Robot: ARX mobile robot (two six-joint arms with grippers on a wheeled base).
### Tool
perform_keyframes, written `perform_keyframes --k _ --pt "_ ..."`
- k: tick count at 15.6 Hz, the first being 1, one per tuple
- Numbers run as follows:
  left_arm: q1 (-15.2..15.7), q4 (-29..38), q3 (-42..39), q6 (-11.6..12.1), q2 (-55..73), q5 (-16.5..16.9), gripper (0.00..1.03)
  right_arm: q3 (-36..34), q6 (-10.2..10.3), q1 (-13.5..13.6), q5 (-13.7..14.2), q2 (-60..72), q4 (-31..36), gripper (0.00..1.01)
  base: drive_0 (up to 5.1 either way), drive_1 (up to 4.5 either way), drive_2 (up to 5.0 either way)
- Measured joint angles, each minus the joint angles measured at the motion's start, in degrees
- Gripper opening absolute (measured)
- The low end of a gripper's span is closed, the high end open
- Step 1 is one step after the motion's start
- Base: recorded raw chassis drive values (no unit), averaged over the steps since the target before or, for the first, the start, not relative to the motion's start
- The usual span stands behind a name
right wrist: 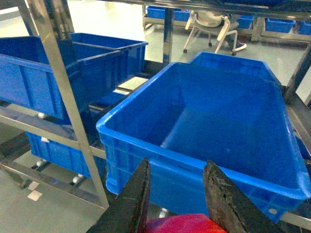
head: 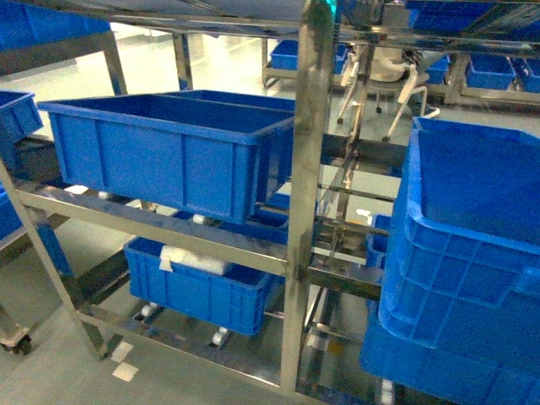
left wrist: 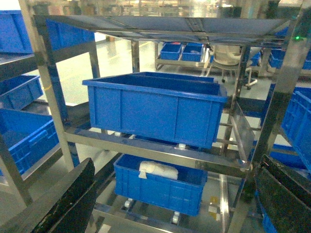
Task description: Pick red block from blue box to shelf
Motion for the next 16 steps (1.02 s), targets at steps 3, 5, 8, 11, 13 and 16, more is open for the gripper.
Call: perform_keyframes --k 3,5,8,11,13,16 --pt "0.0 0.0 0.0 0.0 0.0 0.0 0.98 0.0 0.0 0.0 0.0 0.0 0.0 0.27 -1.6 -1.59 -1.6" --pt "0.0 0.0 0.0 0.0 0.0 0.0 0.98 0.0 0.0 0.0 0.0 0.0 0.0 0.27 -1.6 -1.59 -1.6" --pt "0.0 0.0 0.0 0.0 0.0 0.0 0.98 0.0 0.0 0.0 0.0 0.0 0.0 0.27 -1.6 -1.59 -1.6" --pt "0.0 0.0 0.0 0.0 0.0 0.0 0.98 0.0 0.0 0.0 0.0 0.0 0.0 0.27 -1.6 -1.59 -1.6" --pt "0.0 0.0 0.0 0.0 0.0 0.0 0.98 0.0 0.0 0.0 0.1 -0.1 0.0 0.27 -1.6 -1.59 -1.6" --pt "0.0 -0.1 0.0 0.0 0.0 0.0 0.98 0.0 0.0 0.0 0.0 -0.1 0.0 0.27 -1.6 -1.59 -1.6"
